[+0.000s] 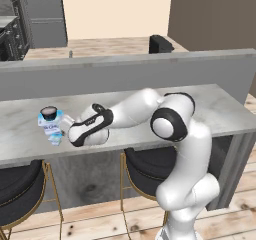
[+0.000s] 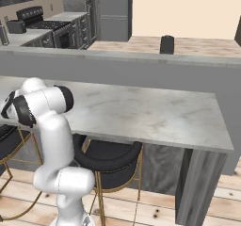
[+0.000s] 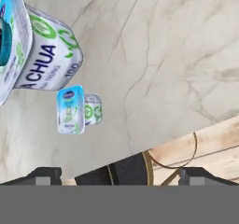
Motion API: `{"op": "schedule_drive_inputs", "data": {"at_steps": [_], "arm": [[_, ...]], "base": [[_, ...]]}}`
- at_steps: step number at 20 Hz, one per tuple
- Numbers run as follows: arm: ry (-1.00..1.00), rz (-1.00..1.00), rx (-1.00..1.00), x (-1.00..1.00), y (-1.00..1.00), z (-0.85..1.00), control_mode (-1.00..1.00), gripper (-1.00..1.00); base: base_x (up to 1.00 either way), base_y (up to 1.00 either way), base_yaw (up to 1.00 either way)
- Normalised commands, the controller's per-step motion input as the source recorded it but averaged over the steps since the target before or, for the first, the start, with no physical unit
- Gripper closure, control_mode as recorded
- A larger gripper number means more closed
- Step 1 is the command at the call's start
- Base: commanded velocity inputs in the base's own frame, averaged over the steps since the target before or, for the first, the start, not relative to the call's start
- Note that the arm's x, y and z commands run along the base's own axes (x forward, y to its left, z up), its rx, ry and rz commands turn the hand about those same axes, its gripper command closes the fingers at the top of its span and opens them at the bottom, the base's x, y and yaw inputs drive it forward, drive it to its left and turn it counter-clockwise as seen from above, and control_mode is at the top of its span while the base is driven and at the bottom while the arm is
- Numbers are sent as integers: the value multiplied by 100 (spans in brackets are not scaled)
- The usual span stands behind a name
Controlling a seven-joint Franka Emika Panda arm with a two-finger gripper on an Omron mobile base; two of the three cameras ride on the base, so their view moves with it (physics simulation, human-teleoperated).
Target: Stack the yogurt containers by placing the smaller containers on top of the larger containers.
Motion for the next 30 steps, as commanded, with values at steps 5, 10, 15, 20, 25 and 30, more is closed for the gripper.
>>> {"op": "schedule_drive_inputs", "data": {"at_steps": [5,10,15,20,25,30], "arm": [[0,0,-5,30,29,-13,-100,-100],[0,0,-5,31,31,-9,-100,-100],[0,0,-4,30,33,-7,-100,-100],[0,0,-4,29,27,-14,-100,-100],[0,0,-3,29,17,-24,-100,-100],[0,0,-2,22,4,-27,-100,-100]], "base": [[0,0,0],[0,0,0],[0,0,0],[0,0,0],[0,0,0],[0,0,0]]}}
